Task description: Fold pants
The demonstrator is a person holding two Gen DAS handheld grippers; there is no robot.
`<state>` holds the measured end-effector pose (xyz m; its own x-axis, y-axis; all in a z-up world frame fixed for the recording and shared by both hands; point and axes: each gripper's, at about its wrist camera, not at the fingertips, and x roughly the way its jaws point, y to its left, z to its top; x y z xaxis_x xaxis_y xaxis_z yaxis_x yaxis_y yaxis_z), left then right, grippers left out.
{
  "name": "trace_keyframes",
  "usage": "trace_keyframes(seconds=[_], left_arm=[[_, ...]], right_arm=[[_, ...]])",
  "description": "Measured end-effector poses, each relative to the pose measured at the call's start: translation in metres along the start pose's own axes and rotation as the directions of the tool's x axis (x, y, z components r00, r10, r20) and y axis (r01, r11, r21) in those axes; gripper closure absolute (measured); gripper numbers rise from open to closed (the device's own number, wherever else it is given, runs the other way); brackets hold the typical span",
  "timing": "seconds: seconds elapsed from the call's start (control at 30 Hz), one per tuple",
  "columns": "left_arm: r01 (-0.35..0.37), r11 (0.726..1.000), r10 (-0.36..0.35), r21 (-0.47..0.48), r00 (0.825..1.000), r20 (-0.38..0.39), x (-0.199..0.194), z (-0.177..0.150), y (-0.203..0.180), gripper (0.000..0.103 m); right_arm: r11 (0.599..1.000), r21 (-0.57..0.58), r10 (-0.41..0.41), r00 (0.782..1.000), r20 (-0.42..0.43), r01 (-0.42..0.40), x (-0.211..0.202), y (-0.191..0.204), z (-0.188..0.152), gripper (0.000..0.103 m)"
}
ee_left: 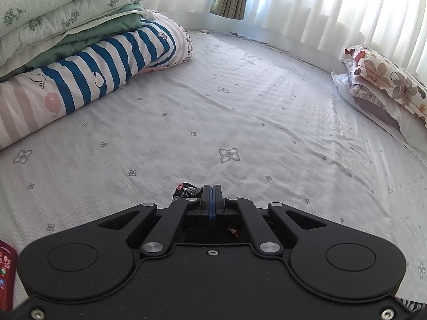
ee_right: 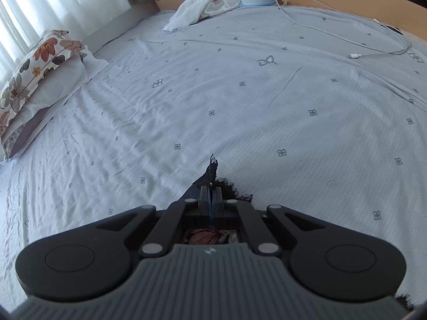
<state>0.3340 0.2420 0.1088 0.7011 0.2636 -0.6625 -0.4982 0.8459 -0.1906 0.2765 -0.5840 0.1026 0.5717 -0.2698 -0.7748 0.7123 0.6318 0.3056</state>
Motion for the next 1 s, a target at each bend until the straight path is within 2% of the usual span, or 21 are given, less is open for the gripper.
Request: trace_keyframes(seconds=[0.2,0.33,0.47,0.7,0.87,1.0], left_arm=[[0.012,1.000,-0.012,0.006,1.000,0.009,-0.028,-0.003,0.011,0.102],[0.014,0.999,-0.014,0.036,1.000,0.011,-0.050,-0.015,0.016,0.102],[0.021,1.000,-0.021,0.021,1.000,0.009,-0.076,-0.025,0.028,0.102],[0.030,0.999,-0.030,0.011,0.999,0.027,-0.131,-0.038,0.062,0.102],[0.035,0.999,-0.034,-0.012,0.999,0.024,-0.162,-0.055,0.092,0.102],[0.033,0.999,-0.033,-0.009,0.999,0.014,-0.179,-0.075,0.113,0.102]], right_arm=[[1.000,0.012,0.016,1.000,0.015,-0.017,-0.028,-0.024,-0.006,0.101],[0.999,0.004,0.037,0.999,0.030,-0.037,-0.055,-0.040,-0.011,0.101],[0.998,0.001,0.067,0.996,0.050,-0.067,-0.086,-0.059,-0.019,0.101],[0.994,0.022,0.110,0.992,0.061,-0.111,-0.130,-0.106,-0.040,0.101],[0.986,0.077,0.143,0.989,0.049,-0.146,-0.145,-0.150,-0.060,0.101],[0.989,0.048,0.141,0.989,0.031,-0.143,-0.152,-0.170,-0.082,0.101]])
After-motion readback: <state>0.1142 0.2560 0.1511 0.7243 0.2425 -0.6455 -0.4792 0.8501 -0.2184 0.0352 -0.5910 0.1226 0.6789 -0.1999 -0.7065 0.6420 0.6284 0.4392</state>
